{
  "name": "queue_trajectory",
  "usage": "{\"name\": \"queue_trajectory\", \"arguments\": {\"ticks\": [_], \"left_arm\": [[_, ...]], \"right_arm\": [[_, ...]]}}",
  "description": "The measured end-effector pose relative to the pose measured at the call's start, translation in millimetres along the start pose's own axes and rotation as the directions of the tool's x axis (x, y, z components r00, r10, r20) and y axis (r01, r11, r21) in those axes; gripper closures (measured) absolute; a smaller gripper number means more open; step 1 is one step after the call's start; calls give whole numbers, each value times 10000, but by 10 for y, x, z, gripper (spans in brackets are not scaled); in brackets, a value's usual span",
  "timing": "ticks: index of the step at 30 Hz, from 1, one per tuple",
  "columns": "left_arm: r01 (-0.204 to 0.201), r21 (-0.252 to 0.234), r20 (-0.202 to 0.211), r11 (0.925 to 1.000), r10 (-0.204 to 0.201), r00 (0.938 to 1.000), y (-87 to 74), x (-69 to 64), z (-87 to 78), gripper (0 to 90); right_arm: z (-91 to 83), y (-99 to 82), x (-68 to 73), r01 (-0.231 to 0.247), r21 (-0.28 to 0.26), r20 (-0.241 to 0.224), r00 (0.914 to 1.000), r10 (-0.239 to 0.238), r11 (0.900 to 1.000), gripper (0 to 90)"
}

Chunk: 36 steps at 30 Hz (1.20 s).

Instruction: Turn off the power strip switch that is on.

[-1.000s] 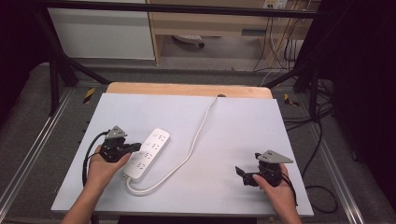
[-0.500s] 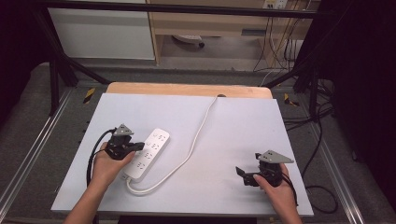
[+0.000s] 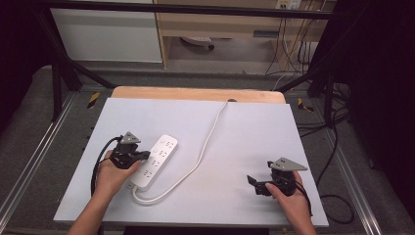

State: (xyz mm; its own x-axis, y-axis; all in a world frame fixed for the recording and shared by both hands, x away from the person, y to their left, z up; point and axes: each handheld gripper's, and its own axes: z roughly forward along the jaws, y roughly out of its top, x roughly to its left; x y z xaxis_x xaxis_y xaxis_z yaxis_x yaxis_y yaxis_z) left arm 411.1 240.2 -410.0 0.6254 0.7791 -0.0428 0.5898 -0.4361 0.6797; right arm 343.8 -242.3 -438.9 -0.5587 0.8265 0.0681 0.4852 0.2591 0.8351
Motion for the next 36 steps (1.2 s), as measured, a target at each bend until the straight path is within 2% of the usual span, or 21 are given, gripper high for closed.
{"name": "queue_trajectory", "arguments": {"ticks": [13,22,32,36], "left_arm": [[-148,124,-44,9998,148,9999,-2,-25,19,900],[-46,120,-112,9999,48,9999,-6,-31,25,900],[-68,335,-177,9994,74,9998,-9,-53,37,900],[24,291,-96,9996,-22,10000,-17,-43,36,900]], "right_arm": [[5,-2,-6,-12,107,0,10000,12,9999,32],[5,-2,-5,-9,115,-9,10000,9,9999,32],[3,-2,-3,-47,147,-22,10000,48,9999,32],[5,-2,-1,-47,167,-55,10000,48,9998,32]]}}
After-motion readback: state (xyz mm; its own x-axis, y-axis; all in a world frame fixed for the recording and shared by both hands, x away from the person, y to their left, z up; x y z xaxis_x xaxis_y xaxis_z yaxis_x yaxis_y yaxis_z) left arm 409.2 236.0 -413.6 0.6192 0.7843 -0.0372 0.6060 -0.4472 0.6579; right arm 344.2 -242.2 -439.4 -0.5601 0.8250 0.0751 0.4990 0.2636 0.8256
